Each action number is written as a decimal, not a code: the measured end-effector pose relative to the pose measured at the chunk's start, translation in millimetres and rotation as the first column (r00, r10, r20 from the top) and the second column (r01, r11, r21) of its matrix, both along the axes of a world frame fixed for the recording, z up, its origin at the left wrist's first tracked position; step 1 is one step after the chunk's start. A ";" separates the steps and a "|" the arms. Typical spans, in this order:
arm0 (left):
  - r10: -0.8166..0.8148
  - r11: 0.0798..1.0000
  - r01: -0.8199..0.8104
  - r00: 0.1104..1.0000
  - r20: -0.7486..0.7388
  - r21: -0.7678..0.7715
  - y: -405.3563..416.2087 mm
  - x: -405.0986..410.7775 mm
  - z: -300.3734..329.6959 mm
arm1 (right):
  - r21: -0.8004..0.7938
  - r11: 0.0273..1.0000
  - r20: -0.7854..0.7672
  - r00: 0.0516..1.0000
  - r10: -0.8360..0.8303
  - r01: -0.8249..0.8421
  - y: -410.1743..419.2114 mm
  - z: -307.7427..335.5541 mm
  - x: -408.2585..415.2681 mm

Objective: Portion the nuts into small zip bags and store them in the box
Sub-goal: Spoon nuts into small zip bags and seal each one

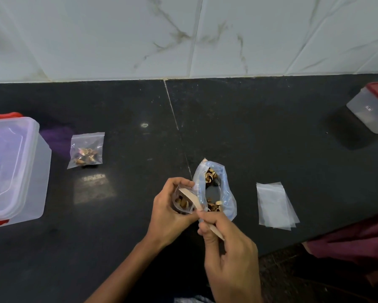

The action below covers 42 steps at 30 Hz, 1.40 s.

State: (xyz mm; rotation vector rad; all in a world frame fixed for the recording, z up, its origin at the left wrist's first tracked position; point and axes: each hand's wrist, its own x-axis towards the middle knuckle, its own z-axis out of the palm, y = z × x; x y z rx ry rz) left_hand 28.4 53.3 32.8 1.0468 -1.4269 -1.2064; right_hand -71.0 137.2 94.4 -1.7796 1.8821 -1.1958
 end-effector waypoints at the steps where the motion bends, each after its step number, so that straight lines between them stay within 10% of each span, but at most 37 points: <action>1: 0.000 1.000 0.000 1.000 0.002 0.007 0.2 0.3 -0.3 | -0.030 1.000 -0.030 1.000 0.001 -0.002 -0.5 -1.4 0.7; 9: -0.060 0.997 0.055 0.994 0.095 0.055 -0.7 4.8 -0.9 | -0.055 0.968 0.152 0.960 -0.235 0.246 -8.0 2.6 -25.6; 20: -0.166 0.969 0.151 0.984 0.060 0.195 -0.9 3.2 -5.4 | 0.110 0.971 -0.165 0.967 -0.195 0.214 -18.4 -46.2 -43.2; 25: -0.169 0.967 0.160 0.985 0.030 0.199 -3.2 1.2 -9.8 | 0.200 0.937 0.097 0.946 -0.309 0.285 -27.3 -39.2 -41.6; 34: -0.186 0.964 0.181 0.983 0.009 0.194 -4.0 0.8 -12.7 | 0.639 0.743 0.655 0.366 -0.661 0.199 -39.8 -33.4 -46.4; 39: -0.160 0.968 0.161 0.987 -0.019 0.192 -2.4 1.2 -13.7 | 0.448 0.855 0.483 0.734 -0.477 0.261 -32.8 -32.4 -38.0; 42: -0.167 0.964 0.171 0.985 -0.036 0.202 -2.4 0.0 -11.3 | 0.425 0.868 0.445 0.776 -0.447 0.257 -32.9 -32.2 -32.2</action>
